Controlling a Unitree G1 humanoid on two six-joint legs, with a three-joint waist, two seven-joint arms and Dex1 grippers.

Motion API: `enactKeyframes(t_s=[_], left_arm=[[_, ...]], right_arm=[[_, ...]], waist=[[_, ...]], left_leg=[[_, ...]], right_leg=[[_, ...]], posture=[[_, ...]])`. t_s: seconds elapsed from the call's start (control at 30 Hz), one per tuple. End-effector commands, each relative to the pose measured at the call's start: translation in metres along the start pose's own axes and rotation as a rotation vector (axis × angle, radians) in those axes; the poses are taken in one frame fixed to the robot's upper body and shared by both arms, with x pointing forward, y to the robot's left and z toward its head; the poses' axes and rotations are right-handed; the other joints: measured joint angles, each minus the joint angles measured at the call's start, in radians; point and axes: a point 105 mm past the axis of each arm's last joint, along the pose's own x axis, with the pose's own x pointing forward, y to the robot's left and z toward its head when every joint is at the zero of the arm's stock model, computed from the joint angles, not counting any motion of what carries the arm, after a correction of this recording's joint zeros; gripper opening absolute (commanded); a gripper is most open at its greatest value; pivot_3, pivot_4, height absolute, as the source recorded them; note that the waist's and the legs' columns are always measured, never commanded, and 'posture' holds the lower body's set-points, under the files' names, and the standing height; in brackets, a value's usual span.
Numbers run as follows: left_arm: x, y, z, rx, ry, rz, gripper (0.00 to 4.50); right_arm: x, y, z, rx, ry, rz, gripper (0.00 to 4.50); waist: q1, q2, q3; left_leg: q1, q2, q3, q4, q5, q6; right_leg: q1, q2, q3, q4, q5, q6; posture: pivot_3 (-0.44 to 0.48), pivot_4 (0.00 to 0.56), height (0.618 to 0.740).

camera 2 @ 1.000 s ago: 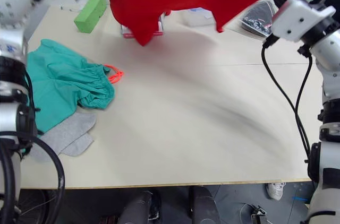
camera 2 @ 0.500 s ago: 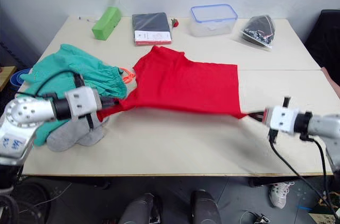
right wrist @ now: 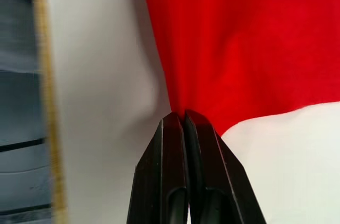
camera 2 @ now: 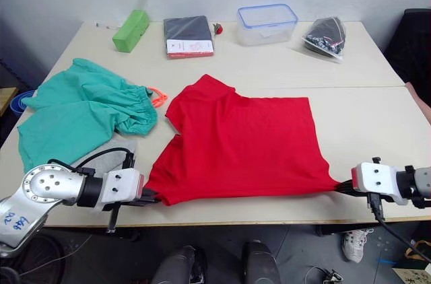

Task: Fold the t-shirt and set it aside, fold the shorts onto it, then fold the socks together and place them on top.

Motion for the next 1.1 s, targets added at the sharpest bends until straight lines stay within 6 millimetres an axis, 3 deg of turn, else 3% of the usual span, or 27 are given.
enactKeyframes(t_s=[0.03,0.3,0.53,0.77,1.0,1.1], left_arm=[[-0.011,-0.006,-0.007,-0.042,0.056,-0.025,0.0],[-0.022,-0.018,-0.01,-0.084,0.081,-0.068,0.0],[-0.028,0.014,-0.01,-0.03,0.078,0.091,0.0],[-0.044,0.019,-0.006,-0.046,0.084,0.03,0.0],[-0.051,0.051,0.014,-0.016,0.028,0.027,0.0],[-0.053,0.049,0.02,-0.005,0.023,-0.01,0.0]], right_arm=[[-0.019,-0.006,0.003,0.027,0.028,-0.026,0.02],[-0.02,0.005,0.018,0.105,-0.009,0.04,0.02],[-0.016,0.003,0.025,0.117,-0.023,0.033,0.02],[-0.024,0.011,0.034,0.221,-0.048,0.117,0.02],[-0.028,0.007,0.043,0.342,-0.098,0.175,0.02],[-0.03,0.008,0.042,0.333,-0.075,0.177,0.02]], waist=[[0.0,0.0,0.0],[0.001,0.001,0.0],[0.003,0.001,0.0],[0.0,0.001,0.0],[0.002,0.001,0.0],[0.002,0.001,0.0]], left_leg=[[0.0,0.0,0.0,-0.001,0.0,0.0],[0.003,0.0,0.0,-0.008,0.002,-0.003],[0.003,0.0,0.0,-0.009,0.002,-0.002],[0.002,0.0,0.001,-0.011,0.001,-0.003],[0.003,0.0,0.001,-0.01,0.002,-0.002],[0.002,0.0,0.001,-0.011,0.002,-0.003]], right_leg=[[0.0,0.0,0.0,0.0,0.0,0.0],[-0.001,0.0,0.0,-0.002,-0.002,-0.004],[-0.001,0.0,0.0,-0.003,-0.002,-0.004],[-0.002,0.0,0.0,-0.004,-0.002,-0.004],[-0.001,0.0,0.0,-0.004,-0.002,-0.004],[-0.002,0.0,-0.001,-0.004,-0.002,-0.004]], posture=[[0.0,0.15,0.74],[0.0,0.15,0.74],[0.0,0.15,0.74],[0.0,0.15,0.74],[0.0,0.15,0.74],[0.0,0.15,0.74]])
